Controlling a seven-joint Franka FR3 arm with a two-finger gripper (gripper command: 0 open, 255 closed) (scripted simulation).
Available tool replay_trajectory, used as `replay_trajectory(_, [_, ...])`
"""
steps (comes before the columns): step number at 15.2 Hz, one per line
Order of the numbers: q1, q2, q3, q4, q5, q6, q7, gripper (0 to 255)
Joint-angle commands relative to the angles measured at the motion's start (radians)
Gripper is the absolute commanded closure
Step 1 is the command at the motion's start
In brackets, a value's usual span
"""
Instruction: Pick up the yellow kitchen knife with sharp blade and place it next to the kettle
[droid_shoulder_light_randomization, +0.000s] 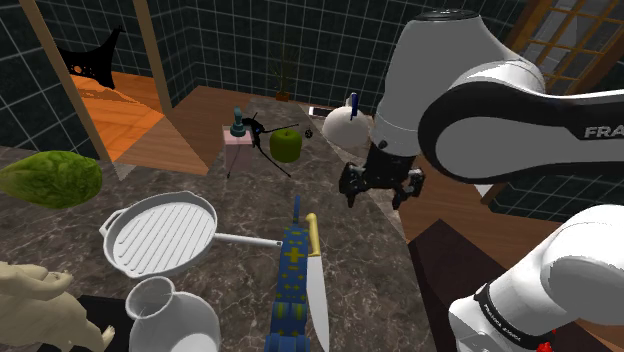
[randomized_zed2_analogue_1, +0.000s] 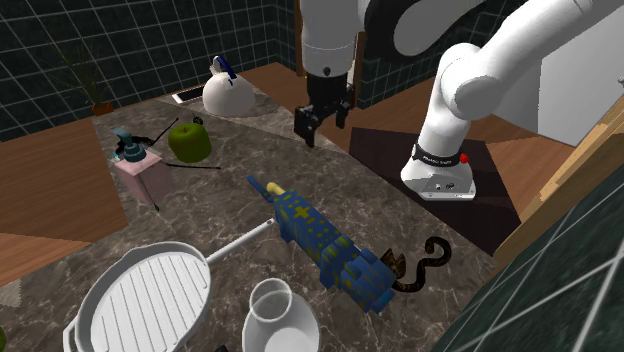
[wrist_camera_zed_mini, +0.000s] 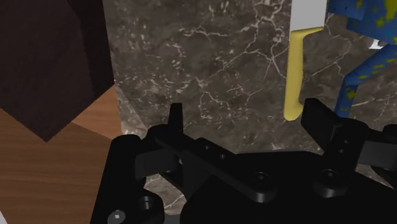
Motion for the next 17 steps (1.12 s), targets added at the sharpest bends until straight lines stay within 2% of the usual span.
replay_trajectory(1, [-0.032,0.082,0.082,0.023,0.01,0.051,0.119,0])
replay_trajectory(4, [-0.099,0.211,0.201,0.064,-0.008,0.124,0.293,0])
replay_trajectory(7, [-0.195,0.368,0.333,0.118,-0.081,0.196,0.494,0])
replay_trajectory(9, [-0.276,0.5,0.426,0.161,-0.185,0.239,0.662,0])
replay_trajectory(11, [-0.343,0.675,0.497,0.213,-0.366,0.265,0.881,0])
replay_trajectory(12, [-0.337,0.713,0.491,0.225,-0.408,0.266,0.927,0])
replay_trajectory(17, [-0.303,0.799,0.444,0.202,-0.52,0.326,1.008,0])
